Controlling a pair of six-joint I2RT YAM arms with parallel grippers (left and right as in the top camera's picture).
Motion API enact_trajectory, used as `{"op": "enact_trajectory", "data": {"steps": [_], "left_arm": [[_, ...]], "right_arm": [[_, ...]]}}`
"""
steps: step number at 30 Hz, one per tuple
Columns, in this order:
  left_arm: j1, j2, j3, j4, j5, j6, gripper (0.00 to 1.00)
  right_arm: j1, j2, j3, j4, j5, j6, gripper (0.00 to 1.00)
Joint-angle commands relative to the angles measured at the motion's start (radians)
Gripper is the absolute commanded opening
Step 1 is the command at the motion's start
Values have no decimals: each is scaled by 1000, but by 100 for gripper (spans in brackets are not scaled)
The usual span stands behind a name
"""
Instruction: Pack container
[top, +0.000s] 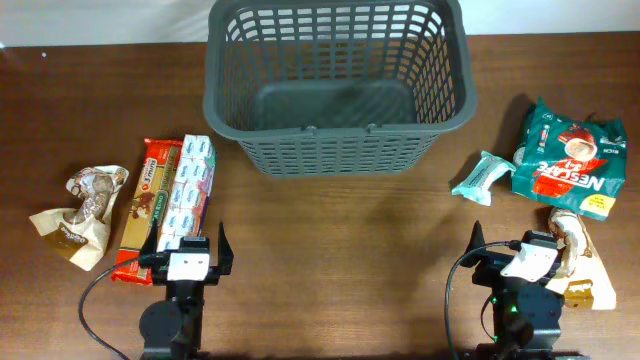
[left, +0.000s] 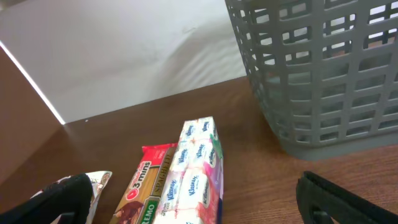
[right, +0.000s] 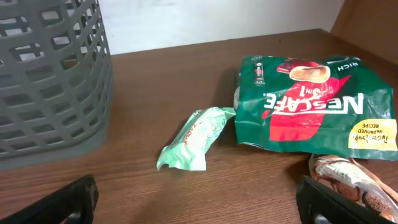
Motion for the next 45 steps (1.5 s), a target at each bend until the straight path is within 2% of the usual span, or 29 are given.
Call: {"op": "enact_trajectory", "data": {"steps": [1, 34, 36, 39, 41, 45], "left_arm": [[1, -10, -7, 6, -8, 15, 99], [1, -10, -7, 10, -7, 15, 99], [1, -10, -7, 7, 18, 14, 99], [1, -10, -3, 26, 119, 11, 99], [1, -9, 40, -10, 154, -29, 99], [1, 84, 196, -113, 53, -56, 99]], "right_arm": [[9, -10, -8, 0, 12, 5, 99], [9, -10, -8, 0, 12, 5, 99], [9, -10, -8, 8, 11, 6, 99], [10, -10, -8, 29, -127, 35, 99], [9, -10, -2, 57, -218, 35, 99], [9, 55, 124, 42, -216, 35, 99]]}}
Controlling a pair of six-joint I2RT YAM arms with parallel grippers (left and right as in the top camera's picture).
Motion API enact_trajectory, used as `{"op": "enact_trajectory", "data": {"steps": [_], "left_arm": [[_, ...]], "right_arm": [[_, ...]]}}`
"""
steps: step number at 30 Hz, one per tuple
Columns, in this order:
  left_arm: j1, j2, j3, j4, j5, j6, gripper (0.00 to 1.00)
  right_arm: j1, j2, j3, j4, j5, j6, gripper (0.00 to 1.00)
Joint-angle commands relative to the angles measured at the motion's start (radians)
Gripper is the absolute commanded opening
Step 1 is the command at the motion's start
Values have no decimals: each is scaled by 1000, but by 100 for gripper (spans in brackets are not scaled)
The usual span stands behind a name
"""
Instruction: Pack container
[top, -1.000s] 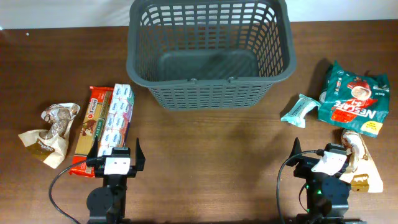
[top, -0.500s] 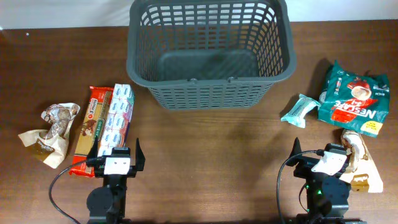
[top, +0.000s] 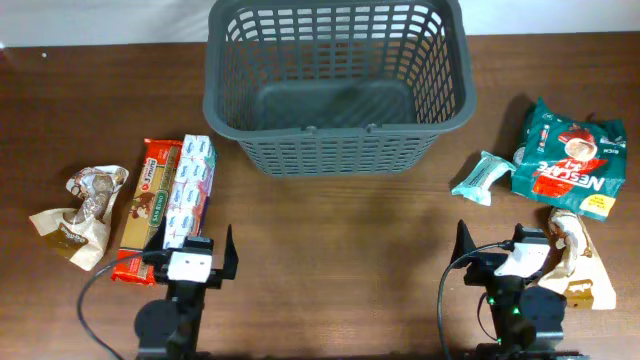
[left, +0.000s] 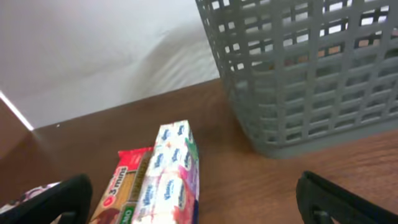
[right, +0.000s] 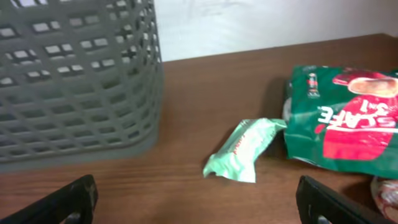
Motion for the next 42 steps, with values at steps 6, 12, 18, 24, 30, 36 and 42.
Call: {"op": "enact_trajectory", "data": {"steps": [6, 12, 18, 24, 30, 36, 42], "left_arm": [[1, 423, 429, -61, -204, -28, 99], [98, 862, 836, -196, -194, -28, 99], [284, 1166, 1072, -303, 32, -32, 99], [314, 1240, 1072, -345, 20, -32, 99], [314, 1260, 1071, -388, 20, -32, 99], [314, 1259, 1071, -400, 20, -32, 99], [314, 1259, 1071, -400, 20, -32, 99]], "right_arm": [[7, 507, 622, -319, 90, -8, 99], [7, 993, 1307, -670, 70, -95, 99], [-152, 1248, 1571, -776, 220, -7, 99], [-373, 1501, 1572, -776, 55, 60, 99], [-371, 1828, 1572, -642, 87, 57, 97], [-310, 2013, 1572, -649, 206, 0, 99], [-262, 2125, 1572, -615, 292, -30, 99]]}}
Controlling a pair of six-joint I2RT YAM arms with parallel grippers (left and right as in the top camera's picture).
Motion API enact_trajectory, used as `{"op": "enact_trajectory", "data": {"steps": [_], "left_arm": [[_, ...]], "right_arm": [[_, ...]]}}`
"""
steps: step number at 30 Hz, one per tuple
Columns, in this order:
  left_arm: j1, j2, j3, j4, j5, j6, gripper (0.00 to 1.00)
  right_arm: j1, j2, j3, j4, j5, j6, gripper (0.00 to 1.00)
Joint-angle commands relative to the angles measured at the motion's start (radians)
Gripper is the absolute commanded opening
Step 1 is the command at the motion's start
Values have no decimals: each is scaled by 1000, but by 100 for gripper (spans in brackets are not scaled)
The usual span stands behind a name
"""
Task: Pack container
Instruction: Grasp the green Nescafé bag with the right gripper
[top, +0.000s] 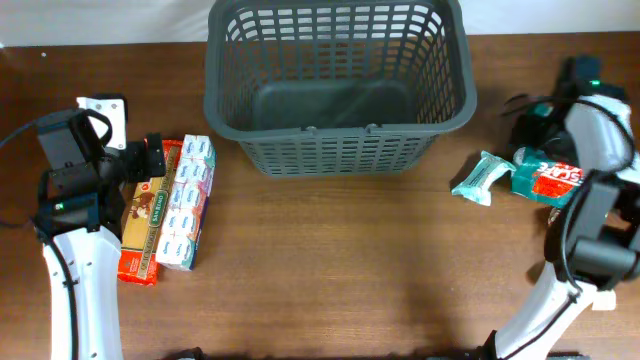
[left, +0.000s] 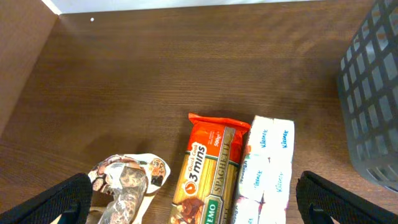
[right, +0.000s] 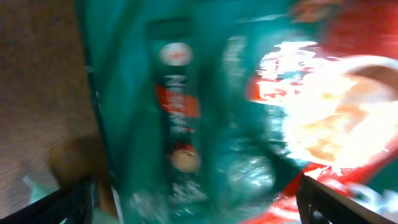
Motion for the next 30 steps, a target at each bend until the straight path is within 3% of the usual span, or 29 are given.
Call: {"op": "enact_trajectory", "data": {"steps": [1, 8, 11, 12, 13, 14, 15, 16, 25, 30], "left_arm": [[5, 5, 16, -1, 14, -9, 99], [5, 4, 16, -1, 14, -9, 99], [5, 4, 16, -1, 14, -9, 99], [5, 4, 16, -1, 14, -9, 99], [5, 4, 16, -1, 14, -9, 99], [5, 5, 16, -1, 14, -9, 99], [5, 4, 16, -1, 14, -9, 99], [5, 4, 16, -1, 14, -9, 99], [5, 4, 16, -1, 14, -9, 99], [5, 4, 16, -1, 14, -9, 99]], "right_arm": [[23, 31, 7, 23, 80, -23, 99], [15, 116, 7, 53, 131, -22, 99], [14, 156, 7, 61, 136, -18, 85], [14, 170, 7, 60, 136, -10, 78], [14, 175, 7, 60, 133, -4, 64], [16, 183, 7, 59, 133, 6, 32], [17, 184, 7, 56, 133, 23, 14], [17, 185, 6, 56, 132, 33, 7], [15, 146, 56, -33, -15, 99, 4], [14, 1, 263, -131, -27, 95, 4]]}}
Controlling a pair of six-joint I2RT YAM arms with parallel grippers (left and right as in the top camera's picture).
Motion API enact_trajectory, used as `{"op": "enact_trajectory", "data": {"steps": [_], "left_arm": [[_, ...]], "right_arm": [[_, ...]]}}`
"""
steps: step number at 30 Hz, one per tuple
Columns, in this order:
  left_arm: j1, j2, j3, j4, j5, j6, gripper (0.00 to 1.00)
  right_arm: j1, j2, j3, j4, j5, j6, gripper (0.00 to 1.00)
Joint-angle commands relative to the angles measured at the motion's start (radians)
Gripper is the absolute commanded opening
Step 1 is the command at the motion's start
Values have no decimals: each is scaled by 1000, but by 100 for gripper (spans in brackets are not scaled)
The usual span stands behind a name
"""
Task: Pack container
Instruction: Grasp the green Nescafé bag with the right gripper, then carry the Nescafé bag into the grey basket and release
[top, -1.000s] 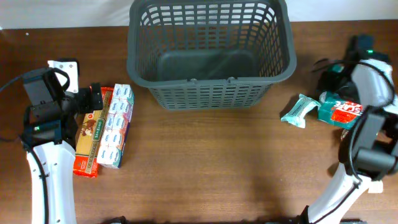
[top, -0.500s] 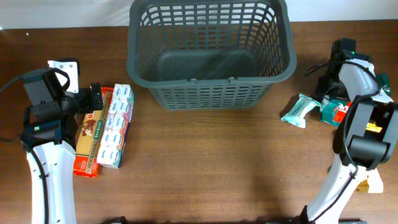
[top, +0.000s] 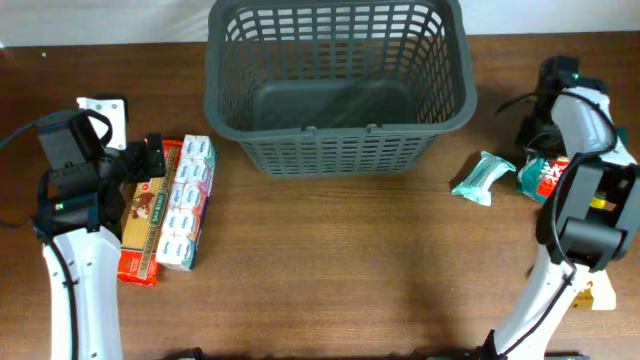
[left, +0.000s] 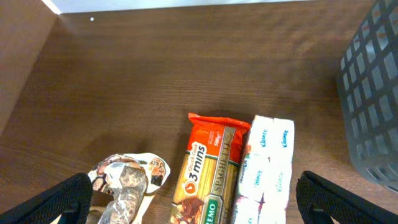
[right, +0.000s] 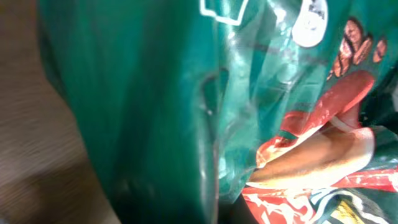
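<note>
The grey mesh basket (top: 338, 85) stands at the back centre. My left gripper (left: 199, 205) hangs open above the red spaghetti pack (left: 208, 171) and the white tissue pack (left: 264, 165), touching neither. In the overhead view the left gripper (top: 150, 155) sits over the far end of the spaghetti pack (top: 143, 215). My right gripper (top: 548, 135) is down on the green Nescafe bag (top: 543, 176), which is mostly hidden by the arm. The bunched bag (right: 186, 99) fills the right wrist view, and the jaws look pinched on a fold.
A mint-green packet (top: 482, 177) lies left of the Nescafe bag. A crumpled brown and white wrapper (left: 124, 186) lies left of the spaghetti. Another wrapper (top: 592, 292) shows at the front right, by the right arm's base.
The right gripper, then open just above the Nescafe bag, is now lower and shut on a fold of it. The left arm and the items on the left have not moved.
Both arms were parked low at the front edge with open grippers, first and 2.4 s ago. By 1.0 s ago the left gripper hung over the spaghetti and tissues and the right over the Nescafe bag. The right now grips that bag.
</note>
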Motion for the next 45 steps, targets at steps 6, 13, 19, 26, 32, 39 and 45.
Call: {"op": "enact_trajectory", "data": {"steps": [6, 13, 19, 26, 32, 39, 45], "left_arm": [[5, 4, 16, 1, 14, -9, 99], [5, 4, 16, 1, 14, -9, 99], [5, 5, 16, 1, 14, -9, 99], [5, 4, 16, 1, 14, -9, 99], [5, 5, 16, 1, 14, -9, 99], [5, 4, 16, 0, 14, -9, 99], [5, 5, 16, 1, 14, -9, 99]], "right_arm": [[20, -328, 438, -74, -129, -36, 3], [188, -507, 648, -79, -154, -219, 4], [476, -554, 662, -88, -420, -463, 4], [682, -432, 623, -89, -412, -481, 4], [698, -263, 623, -47, -410, -494, 4], [699, -110, 623, -42, -410, -494, 4], [700, 2, 623, -61, -411, -469, 3]]}}
